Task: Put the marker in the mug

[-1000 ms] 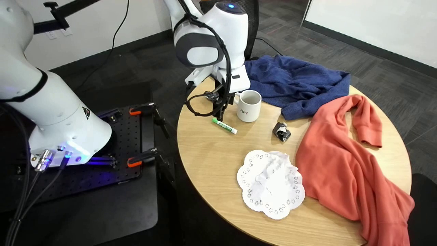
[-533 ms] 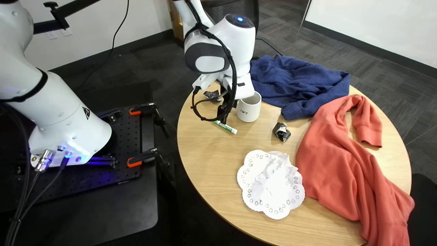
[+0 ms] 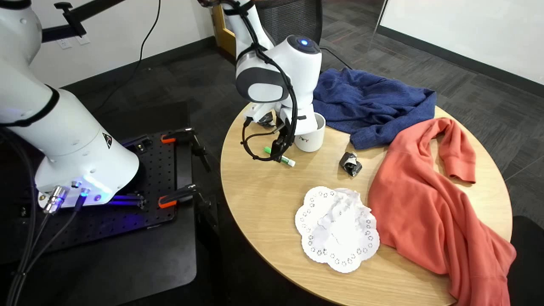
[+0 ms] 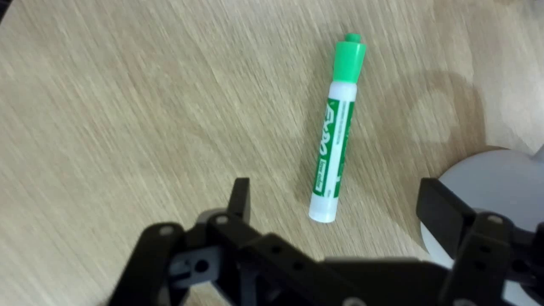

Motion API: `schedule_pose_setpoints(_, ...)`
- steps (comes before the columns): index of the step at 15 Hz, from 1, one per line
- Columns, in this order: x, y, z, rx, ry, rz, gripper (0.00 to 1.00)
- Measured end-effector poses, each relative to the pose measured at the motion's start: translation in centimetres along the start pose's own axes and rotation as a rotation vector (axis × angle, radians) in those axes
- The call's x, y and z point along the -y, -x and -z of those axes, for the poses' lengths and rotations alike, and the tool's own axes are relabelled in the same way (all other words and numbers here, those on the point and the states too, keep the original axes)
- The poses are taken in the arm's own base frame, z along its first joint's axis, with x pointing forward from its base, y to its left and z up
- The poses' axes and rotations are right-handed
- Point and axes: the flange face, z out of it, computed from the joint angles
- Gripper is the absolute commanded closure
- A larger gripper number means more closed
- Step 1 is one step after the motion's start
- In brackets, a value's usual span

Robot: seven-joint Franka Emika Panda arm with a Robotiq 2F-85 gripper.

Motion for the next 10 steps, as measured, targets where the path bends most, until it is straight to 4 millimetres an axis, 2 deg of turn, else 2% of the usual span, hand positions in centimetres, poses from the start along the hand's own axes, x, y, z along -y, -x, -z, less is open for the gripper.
schedule_pose_setpoints(10, -0.6, -1.1, -2.4, 0.022, 0.011, 0.018, 0.00)
